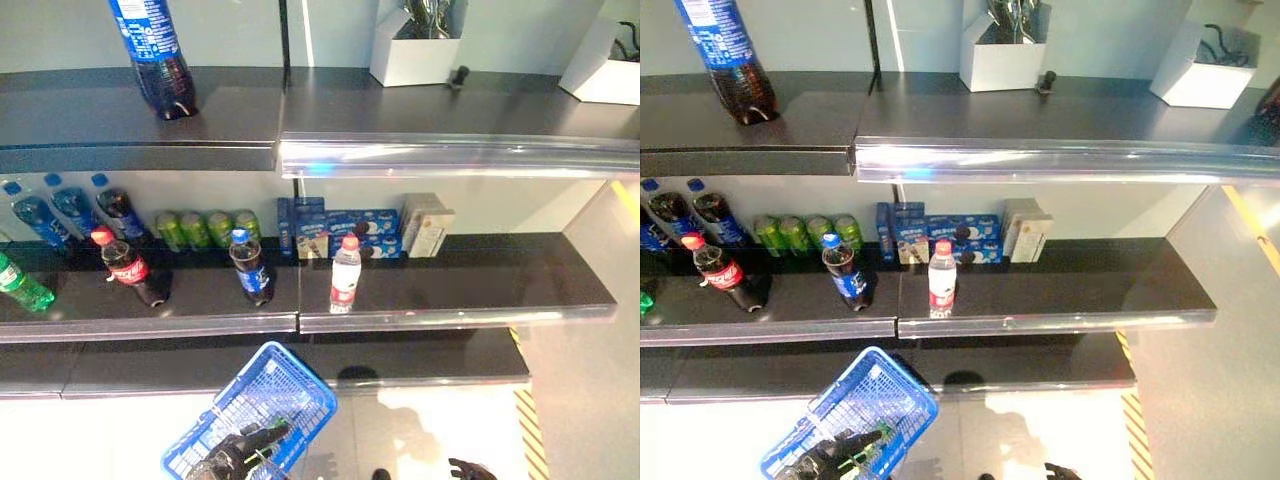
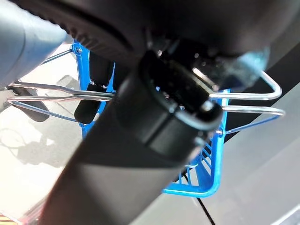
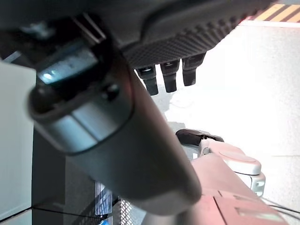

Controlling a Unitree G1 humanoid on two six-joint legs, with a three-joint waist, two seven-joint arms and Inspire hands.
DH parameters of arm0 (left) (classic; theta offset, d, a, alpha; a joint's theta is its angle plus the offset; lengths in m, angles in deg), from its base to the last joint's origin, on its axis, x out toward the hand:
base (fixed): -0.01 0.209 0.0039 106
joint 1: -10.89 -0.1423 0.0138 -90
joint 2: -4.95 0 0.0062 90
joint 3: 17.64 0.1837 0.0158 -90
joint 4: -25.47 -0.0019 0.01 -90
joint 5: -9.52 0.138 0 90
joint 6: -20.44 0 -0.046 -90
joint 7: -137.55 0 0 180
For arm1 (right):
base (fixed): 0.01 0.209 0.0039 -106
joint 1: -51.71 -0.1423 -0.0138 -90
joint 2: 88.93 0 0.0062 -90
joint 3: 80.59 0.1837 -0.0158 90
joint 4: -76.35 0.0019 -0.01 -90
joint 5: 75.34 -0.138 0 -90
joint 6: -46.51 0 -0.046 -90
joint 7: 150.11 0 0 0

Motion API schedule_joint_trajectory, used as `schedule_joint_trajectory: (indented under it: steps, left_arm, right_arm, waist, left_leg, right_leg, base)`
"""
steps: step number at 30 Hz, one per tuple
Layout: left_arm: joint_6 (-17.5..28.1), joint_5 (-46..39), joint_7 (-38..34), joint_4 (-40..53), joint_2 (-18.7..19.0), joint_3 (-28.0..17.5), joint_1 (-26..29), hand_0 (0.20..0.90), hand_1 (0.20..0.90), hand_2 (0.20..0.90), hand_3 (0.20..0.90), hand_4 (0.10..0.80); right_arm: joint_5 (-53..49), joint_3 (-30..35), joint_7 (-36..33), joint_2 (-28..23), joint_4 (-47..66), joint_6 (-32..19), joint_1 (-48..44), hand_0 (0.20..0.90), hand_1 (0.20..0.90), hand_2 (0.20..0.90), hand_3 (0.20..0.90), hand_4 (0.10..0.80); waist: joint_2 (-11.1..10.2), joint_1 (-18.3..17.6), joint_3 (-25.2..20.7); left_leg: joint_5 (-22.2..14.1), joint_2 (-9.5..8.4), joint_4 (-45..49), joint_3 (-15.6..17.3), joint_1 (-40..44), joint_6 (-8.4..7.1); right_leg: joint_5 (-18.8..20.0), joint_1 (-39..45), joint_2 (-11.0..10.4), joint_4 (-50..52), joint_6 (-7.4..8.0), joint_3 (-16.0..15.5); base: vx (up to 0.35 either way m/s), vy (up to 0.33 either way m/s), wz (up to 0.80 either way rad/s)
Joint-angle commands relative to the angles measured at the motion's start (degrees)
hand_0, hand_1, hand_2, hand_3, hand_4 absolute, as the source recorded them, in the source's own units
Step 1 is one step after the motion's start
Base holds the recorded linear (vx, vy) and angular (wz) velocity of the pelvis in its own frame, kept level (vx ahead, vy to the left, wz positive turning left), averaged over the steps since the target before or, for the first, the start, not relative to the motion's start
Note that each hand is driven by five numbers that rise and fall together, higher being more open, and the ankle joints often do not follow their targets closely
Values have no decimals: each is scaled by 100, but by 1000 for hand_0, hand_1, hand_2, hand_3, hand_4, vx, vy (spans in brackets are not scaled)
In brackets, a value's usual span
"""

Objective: Pick up the drink and place into the basket.

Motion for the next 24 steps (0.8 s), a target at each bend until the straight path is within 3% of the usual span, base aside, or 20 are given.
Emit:
schedule_joint_trajectory:
  steps: [1, 3, 5, 9, 14, 24]
  left_arm:
    - [204, 165, 197, 219, 380, 149, 125, 300, 300, 300, 200, 100]
    - [195, 277, 258, 223, 292, 210, 165, 300, 300, 300, 200, 100]
    - [229, 122, 299, 221, 212, 223, 191, 300, 300, 300, 200, 100]
    - [149, 150, 322, 124, 221, 267, 316, 300, 300, 300, 200, 100]
    - [177, 168, 366, -55, 492, 51, 235, 300, 300, 300, 200, 100]
    - [230, 141, 271, -55, 547, -63, 160, 300, 300, 300, 200, 100]
  right_arm:
    - [-95, 40, -235, -260, -95, 77, -273, 900, 900, 900, 900, 800]
    - [-156, 106, -286, -362, -67, 122, -293, 900, 900, 900, 900, 800]
    - [-37, 121, -284, -469, -60, 118, -383, 900, 900, 900, 900, 800]
    - [-216, 242, -421, -480, -256, 54, -337, 900, 900, 900, 900, 800]
    - [8, 293, -128, -311, -396, -189, -219, 900, 900, 900, 900, 800]
    - [-122, 238, -98, -248, -252, 33, -306, 900, 900, 900, 900, 800]
  waist:
    - [115, 177, 127]
    - [54, 155, 167]
    - [-4, 98, 153]
    - [137, 36, 168]
    - [6, 125, 67]
    - [-52, 212, -45]
  left_leg:
    - [129, 12, 136, 842, -369, -26]
    - [46, 103, 614, 883, -535, -67]
    - [-257, 14, 916, 886, -496, 46]
    - [-110, 46, 349, 953, -276, 37]
    - [-193, -19, 19, 985, 21, 99]
    - [-285, -33, -12, 1068, 60, 129]
  right_leg:
    - [-443, -303, -3, 688, 37, -125]
    - [-372, -279, -156, 642, 3, -250]
    - [-297, -424, -315, 684, 8, -254]
    - [-384, -486, -343, 968, 135, -257]
    - [-174, -399, -348, 723, 370, -344]
    - [-130, -260, -354, 437, 373, -404]
  base:
    - [-136, 106, 31]
    - [-165, 177, 59]
    - [-138, 249, 59]
    - [25, 217, 29]
    - [46, 26, 2]
    - [0, 0, 0]
